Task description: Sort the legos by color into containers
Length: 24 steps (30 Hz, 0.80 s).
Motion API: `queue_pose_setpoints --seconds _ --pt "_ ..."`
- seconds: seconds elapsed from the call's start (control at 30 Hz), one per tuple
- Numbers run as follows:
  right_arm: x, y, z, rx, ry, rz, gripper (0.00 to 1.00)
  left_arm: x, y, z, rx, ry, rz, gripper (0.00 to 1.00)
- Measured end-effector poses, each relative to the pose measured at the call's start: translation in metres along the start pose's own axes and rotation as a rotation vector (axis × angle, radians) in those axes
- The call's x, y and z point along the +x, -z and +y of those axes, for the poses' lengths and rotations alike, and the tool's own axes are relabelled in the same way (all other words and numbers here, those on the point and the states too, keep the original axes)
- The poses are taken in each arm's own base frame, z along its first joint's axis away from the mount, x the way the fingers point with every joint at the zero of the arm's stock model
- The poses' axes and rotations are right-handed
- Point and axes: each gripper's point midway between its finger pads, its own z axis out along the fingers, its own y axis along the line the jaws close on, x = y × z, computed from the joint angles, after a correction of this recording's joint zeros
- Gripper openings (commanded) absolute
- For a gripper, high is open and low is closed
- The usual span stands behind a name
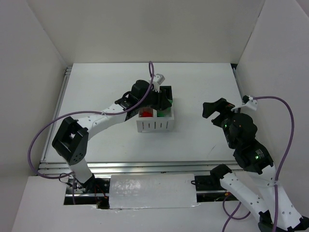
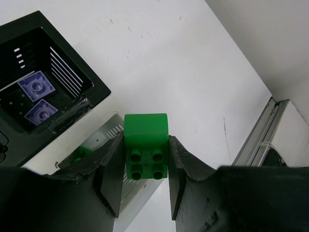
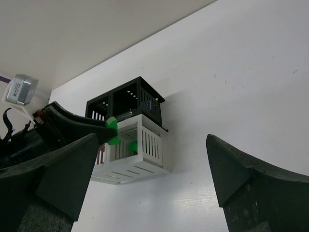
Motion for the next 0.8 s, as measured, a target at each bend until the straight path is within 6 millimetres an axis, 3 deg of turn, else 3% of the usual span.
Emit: queue_pose_setpoints --seconds 0.03,0.07,0.1,0.2,0.37,0.57,0.67,0.8 --pt "0.000 0.000 0.000 0.000 0.002 0.001 1.00 -0.001 0.000 0.000 0.000 -0.001 -0.002 0.53" --pt "0.001 0.000 0.000 0.000 0.005 0.002 1.00 -0.001 0.000 0.000 0.000 -0.001 -0.006 0.69" --pt "0.001 0.000 0.000 0.000 0.006 0.003 1.00 -0.001 0.000 0.001 -0.002 -0.005 -0.008 0.76" --pt "0.002 0.000 0.000 -0.005 0.008 0.008 1.00 0.002 0.002 0.004 -0.017 0.001 -0.014 0.82" --pt "0.003 0.000 0.001 -0.011 0.011 0.015 1.00 0.011 0.015 0.013 -0.069 0.006 -0.022 0.84" --pt "0.009 0.003 0.003 -0.030 0.048 0.052 1.00 -0.005 0.037 0.015 -0.132 0.000 -0.067 0.97" --pt "0.006 0.013 0.010 -0.067 0.081 0.093 1.00 -0.022 0.075 0.022 -0.260 0.012 -0.112 1.00" --pt "-0.015 0.040 0.021 -0.123 0.098 0.103 1.00 -0.060 0.156 0.034 -0.505 0.080 -0.240 1.00"
